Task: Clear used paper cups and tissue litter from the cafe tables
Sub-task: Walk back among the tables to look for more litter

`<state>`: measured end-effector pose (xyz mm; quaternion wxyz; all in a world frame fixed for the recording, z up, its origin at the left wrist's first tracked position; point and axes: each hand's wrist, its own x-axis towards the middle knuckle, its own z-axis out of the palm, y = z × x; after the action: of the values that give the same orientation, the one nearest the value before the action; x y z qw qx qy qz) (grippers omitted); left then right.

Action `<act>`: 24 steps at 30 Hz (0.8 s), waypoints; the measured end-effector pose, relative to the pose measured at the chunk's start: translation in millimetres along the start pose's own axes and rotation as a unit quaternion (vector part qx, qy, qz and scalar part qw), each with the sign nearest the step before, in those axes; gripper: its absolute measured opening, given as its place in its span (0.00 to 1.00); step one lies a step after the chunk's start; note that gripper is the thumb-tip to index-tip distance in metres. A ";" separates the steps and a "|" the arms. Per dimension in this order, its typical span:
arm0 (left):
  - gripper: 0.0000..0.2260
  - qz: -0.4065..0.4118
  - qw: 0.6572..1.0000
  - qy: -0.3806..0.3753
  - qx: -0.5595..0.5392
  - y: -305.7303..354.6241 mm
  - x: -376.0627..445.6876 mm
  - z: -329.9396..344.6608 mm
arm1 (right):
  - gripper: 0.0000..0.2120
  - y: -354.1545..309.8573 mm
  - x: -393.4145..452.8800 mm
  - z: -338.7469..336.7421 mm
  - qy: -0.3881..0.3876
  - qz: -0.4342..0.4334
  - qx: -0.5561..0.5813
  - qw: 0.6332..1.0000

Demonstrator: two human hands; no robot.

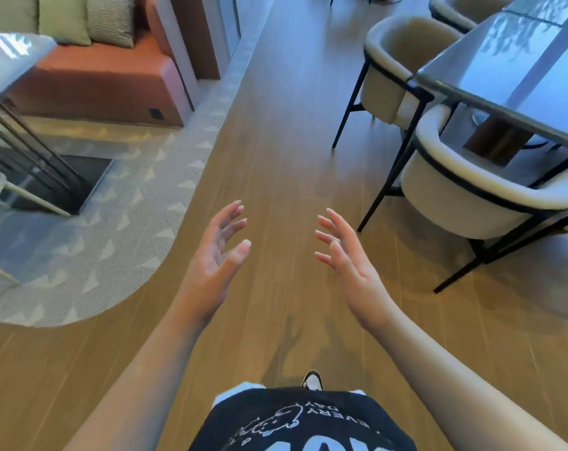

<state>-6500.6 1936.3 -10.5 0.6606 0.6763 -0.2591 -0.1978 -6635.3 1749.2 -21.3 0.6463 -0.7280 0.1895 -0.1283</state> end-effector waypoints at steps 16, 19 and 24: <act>0.23 0.001 0.999 0.031 -0.042 -55.7 297.7 -75.3 | 0.20 -6.3 331.6 3.9 0.019 -0.025 0.024 0.999; 0.22 -0.001 1.000 0.006 -0.020 -53.8 359.4 -89.5 | 0.21 -12.7 396.6 4.5 0.036 -0.024 0.022 0.999; 0.21 0.000 1.000 -0.026 -0.008 -52.6 465.3 -110.0 | 0.24 -18.3 491.2 -8.7 0.064 -0.021 0.017 0.998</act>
<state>-6062.4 1738.3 -22.7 0.6590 0.6656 -0.2747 -0.2174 -6197.3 1526.2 -30.5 0.6421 -0.7114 0.2126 -0.1912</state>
